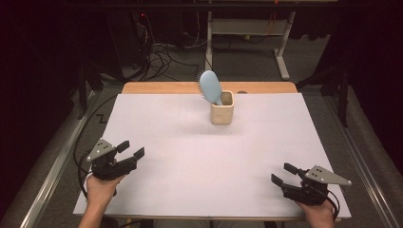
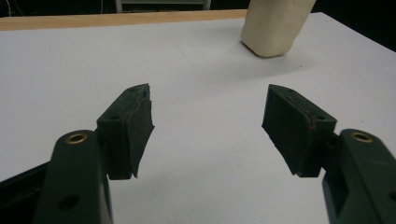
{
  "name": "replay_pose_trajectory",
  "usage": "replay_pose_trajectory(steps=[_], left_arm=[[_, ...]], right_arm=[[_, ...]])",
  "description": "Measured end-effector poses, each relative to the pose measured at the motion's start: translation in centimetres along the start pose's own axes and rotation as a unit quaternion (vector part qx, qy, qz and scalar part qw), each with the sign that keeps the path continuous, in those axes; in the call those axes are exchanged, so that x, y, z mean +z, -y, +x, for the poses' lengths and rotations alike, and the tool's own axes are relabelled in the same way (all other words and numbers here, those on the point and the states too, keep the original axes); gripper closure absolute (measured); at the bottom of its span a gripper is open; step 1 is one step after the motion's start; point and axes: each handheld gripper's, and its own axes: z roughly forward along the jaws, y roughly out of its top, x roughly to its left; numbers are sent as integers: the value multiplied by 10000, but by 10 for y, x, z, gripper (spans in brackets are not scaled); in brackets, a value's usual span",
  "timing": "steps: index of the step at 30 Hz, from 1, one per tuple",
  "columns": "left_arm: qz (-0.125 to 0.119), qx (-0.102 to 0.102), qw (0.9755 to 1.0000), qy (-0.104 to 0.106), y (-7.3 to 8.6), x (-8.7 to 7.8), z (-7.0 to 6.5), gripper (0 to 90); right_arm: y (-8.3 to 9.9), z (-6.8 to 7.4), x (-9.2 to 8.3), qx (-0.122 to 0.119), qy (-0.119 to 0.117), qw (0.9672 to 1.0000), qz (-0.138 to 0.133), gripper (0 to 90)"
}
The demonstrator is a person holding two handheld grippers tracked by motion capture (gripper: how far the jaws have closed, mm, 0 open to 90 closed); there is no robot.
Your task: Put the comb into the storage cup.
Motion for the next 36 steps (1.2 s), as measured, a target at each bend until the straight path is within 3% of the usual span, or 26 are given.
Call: replay_pose_trajectory(steps=[36], left_arm=[[73,-247,9996,-144,18,11,8,335]], right_arm=[[0,0,0,-12,-6,10000,13,320]])
